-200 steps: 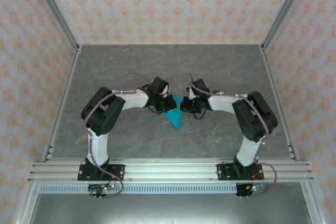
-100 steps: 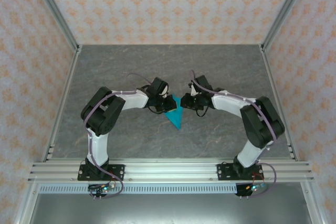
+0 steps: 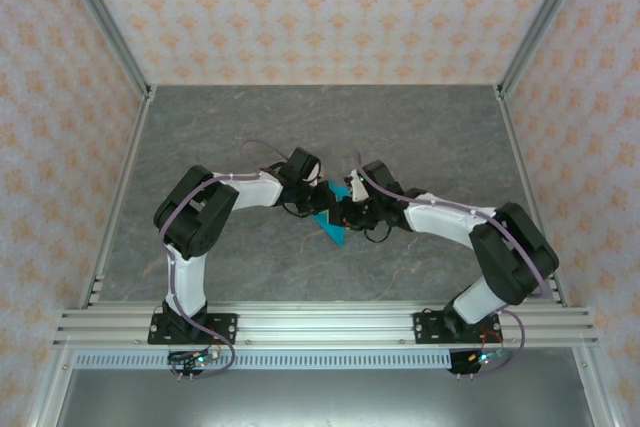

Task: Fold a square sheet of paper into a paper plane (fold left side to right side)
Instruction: Fourth fold the wing at the center of the table.

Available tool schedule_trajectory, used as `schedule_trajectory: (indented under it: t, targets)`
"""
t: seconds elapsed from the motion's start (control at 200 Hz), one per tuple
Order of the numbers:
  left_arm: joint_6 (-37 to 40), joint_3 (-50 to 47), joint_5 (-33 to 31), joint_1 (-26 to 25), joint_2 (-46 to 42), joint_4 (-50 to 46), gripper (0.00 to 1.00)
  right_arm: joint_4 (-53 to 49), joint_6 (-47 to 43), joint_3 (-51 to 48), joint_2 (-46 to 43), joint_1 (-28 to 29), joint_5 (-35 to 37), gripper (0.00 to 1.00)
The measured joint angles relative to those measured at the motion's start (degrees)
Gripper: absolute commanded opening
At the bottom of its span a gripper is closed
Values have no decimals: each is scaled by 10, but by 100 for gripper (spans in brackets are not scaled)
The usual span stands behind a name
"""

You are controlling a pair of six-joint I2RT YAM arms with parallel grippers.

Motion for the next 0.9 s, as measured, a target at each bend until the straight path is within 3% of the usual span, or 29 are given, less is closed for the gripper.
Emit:
schedule_trajectory:
  t: [0.34,0.901]
  targets:
    - [0,0,0,0,0,0,13,21,15,0,59,4,1,21]
    - [0,0,0,0,0,0,13,-29,-16,1,63,16,40,21]
